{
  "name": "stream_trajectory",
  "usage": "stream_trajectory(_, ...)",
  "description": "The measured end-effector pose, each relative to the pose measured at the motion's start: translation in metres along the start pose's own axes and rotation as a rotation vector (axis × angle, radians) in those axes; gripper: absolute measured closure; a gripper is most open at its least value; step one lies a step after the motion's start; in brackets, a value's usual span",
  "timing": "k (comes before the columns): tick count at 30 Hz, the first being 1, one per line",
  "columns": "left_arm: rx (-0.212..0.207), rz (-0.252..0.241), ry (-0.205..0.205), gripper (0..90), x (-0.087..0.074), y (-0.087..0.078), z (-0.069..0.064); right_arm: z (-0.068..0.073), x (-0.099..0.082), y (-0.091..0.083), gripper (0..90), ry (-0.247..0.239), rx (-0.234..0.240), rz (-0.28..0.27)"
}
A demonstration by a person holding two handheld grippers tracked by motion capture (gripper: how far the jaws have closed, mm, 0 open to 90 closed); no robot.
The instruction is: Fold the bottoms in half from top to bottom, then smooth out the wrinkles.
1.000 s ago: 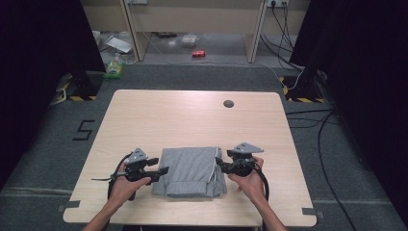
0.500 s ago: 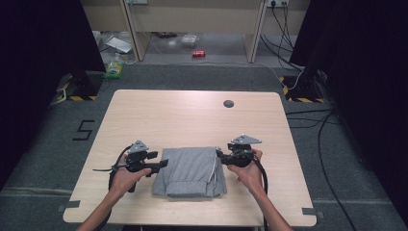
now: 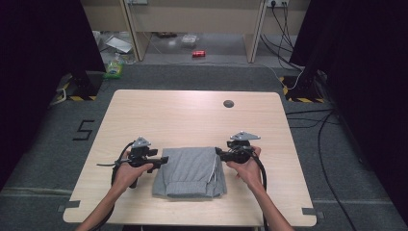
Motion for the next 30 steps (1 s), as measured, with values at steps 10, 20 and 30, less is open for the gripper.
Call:
stream_trajectory(10,0.012,0.006,-0.011,34.2,-0.001,0.006,0.007,0.002,-0.004,0.007,39.2,-0.013,0.006,0.029)
stream_trajectory(20,0.014,0.028,-0.016,33.5,0.004,0.018,0.008,0.000,0.012,0.016,39.5,0.010,0.022,0.012)
stream_trajectory(30,0.020,0.037,-0.014,33.6,0.005,0.026,0.011,0.003,0.007,0.028,40.2,-0.002,0.019,0.047)
Point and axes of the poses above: each handheld gripper's, and its own axes: y roughly forward along the jaws, x roughly out of its top, z roughly to its left, the point moved 9 cm from there along y, roughly forward along the jaws, and after that the axes turned 6 degrees about x, right-handed, at the moved point
